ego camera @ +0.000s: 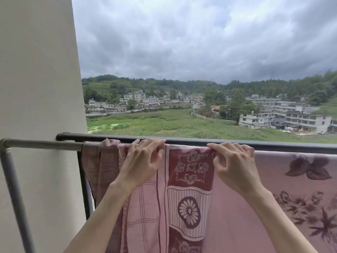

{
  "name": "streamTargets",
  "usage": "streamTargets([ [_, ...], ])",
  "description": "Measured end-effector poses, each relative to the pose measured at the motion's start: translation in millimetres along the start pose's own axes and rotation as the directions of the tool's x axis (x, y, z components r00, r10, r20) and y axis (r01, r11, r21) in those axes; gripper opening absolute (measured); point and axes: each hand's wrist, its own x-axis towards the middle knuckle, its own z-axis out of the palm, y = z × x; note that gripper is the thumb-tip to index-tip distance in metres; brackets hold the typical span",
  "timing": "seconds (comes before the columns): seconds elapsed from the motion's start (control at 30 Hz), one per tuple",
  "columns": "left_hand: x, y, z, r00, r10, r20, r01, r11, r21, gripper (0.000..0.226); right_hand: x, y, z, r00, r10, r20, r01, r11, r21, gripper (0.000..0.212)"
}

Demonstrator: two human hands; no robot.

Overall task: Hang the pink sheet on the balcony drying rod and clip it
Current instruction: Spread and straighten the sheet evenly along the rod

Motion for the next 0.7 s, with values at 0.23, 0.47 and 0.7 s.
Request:
streamTargets([
  [0.23, 19, 48, 57, 0.990, 0.035, -0.139, -0.059, 0.984, -0.169, 0.019, -8, 44, 4, 0.996, -0.009, -0.084, 0.011, 1.000, 0.016, 0.042],
  [0.47, 25, 58, 83, 0.982, -0.044, -0.182, 0.028, 0.996, -0.089, 0.009, -14, 79, 6, 0.995, 0.009, -0.103, -0.006, 0.999, 0.032, 0.039],
  [0.7, 32, 26, 79, 0.926, -0.284, -0.248, 0.252, 0.955, -0.153, 0.011, -12, 105, 16, 0.996, 0.005, -0.094, -0.007, 1.000, -0.023, 0.039],
])
